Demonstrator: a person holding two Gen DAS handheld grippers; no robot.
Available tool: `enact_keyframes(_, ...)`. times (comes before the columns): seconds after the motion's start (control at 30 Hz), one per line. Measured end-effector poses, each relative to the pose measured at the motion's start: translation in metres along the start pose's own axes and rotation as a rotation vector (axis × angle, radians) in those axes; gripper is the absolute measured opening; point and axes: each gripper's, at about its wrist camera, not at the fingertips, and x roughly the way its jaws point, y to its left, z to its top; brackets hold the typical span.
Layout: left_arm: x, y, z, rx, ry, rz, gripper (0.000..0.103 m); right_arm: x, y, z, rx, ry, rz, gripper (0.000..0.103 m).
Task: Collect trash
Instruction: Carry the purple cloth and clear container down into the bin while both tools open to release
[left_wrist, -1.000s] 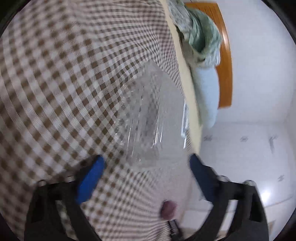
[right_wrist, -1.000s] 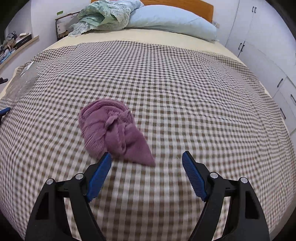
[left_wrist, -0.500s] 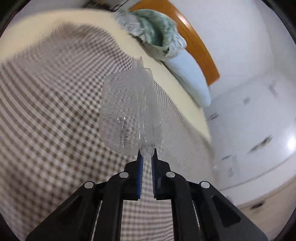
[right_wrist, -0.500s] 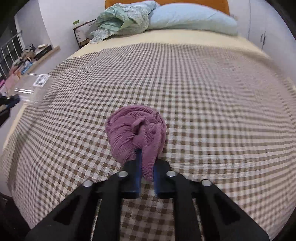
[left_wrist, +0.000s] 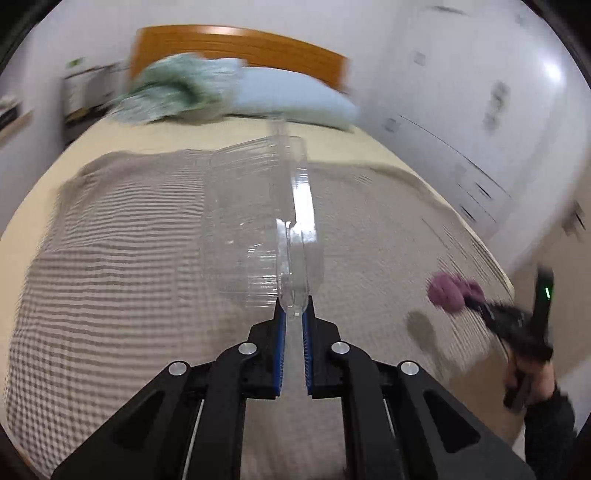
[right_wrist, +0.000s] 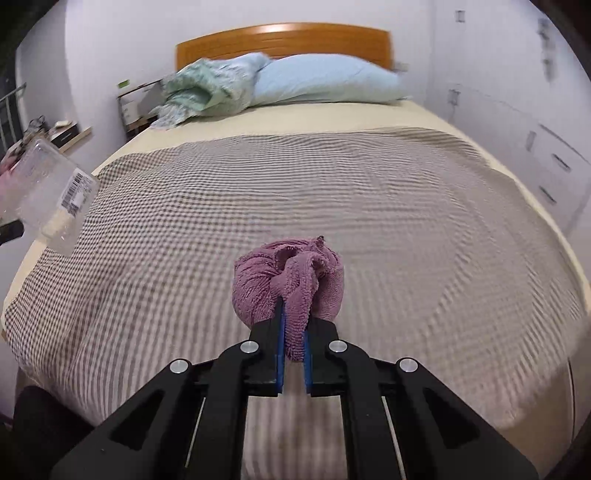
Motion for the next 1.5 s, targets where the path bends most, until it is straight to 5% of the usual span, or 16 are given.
enact_keyframes(0.37, 0.012, -0.200, -0.142, 0.494, 0.327, -0.378, 0.006, -0.135, -0.080, -0.164, 0.209, 0.050, -0.198, 0.008)
enact_keyframes(0.57, 0.083, -0.279, -0.224, 0.753, 0.590, -0.412, 0.006, -0.147, -0.114, -0.255, 0.358, 0.202, -0.235, 0.008)
enact_keyframes(0.77, 0.156, -0.319, -0.312, 0.888, 0.871, -0.393, 0.006, -0.117, -0.123, -0.316, 0.440, 0.341, -0.194, 0.008)
enact_keyframes(0.9, 0.198, -0.316, -0.361, 0.738, 1.125, -0.289, 0.006, -0.099, -0.138, -0.342, 0.498, 0.390, -0.169, 0.008)
enact_keyframes(1.03, 0.234, -0.310, -0.379, 0.464, 1.301, -0.211, 0.006, -0.078, -0.142, -0.359, 0.507, 0.431, -0.140, 0.008)
enact_keyframes(1.27, 0.245, -0.296, -0.421, 0.247, 1.466, -0.113, 0.006, -0.047, -0.141, -0.373, 0.498, 0.482, -0.089, 0.008)
enact_keyframes(1.5, 0.277, -0.274, -0.431, 0.042, 1.529, -0.016, 0.007, -0.023, -0.130, -0.390, 0.461, 0.543, -0.033, 0.008)
